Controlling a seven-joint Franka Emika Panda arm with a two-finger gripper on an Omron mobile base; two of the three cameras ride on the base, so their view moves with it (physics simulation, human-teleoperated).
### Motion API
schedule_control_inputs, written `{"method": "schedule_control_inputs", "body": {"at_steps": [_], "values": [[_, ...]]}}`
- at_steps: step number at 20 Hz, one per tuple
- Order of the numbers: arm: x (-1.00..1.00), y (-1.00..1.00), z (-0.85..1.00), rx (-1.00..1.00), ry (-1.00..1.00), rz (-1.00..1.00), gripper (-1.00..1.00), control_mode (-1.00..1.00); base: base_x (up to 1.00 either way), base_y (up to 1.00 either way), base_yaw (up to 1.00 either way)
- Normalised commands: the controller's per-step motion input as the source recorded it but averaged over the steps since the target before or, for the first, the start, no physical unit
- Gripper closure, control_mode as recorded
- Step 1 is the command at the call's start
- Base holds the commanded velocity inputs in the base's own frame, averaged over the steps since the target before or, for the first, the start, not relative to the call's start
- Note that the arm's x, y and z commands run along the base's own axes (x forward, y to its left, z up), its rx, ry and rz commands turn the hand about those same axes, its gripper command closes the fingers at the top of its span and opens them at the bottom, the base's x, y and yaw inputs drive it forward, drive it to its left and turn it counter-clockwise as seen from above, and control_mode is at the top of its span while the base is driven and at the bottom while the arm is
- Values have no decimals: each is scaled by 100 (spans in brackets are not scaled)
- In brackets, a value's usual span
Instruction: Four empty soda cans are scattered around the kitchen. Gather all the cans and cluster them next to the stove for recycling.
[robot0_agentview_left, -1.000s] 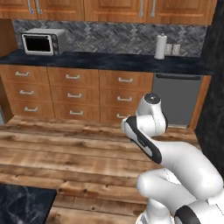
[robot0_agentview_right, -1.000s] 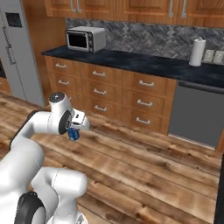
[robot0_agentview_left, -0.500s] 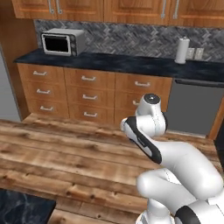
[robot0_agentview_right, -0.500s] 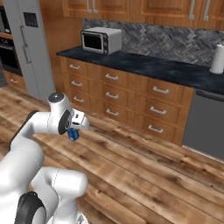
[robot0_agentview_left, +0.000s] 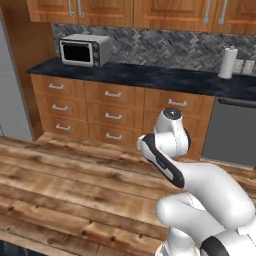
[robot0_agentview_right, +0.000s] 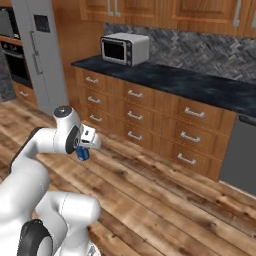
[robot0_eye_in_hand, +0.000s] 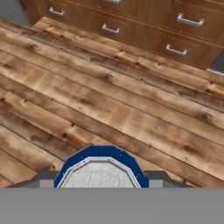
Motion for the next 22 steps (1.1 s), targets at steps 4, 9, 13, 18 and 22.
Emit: {"method": "schedule_control_inputs", "body": {"at_steps": [4, 9, 13, 18, 22], "values": [[0, 0, 0, 0, 0, 0, 100, 100, 63, 8, 28], [0, 0, 0, 0, 0, 0, 100, 100, 51, 8, 43], [0, 0, 0, 0, 0, 0, 100, 100, 45, 6, 50], [0, 0, 0, 0, 0, 0, 100, 100, 46, 8, 46], [0, 0, 0, 0, 0, 0, 100, 100, 52, 8, 33]]}}
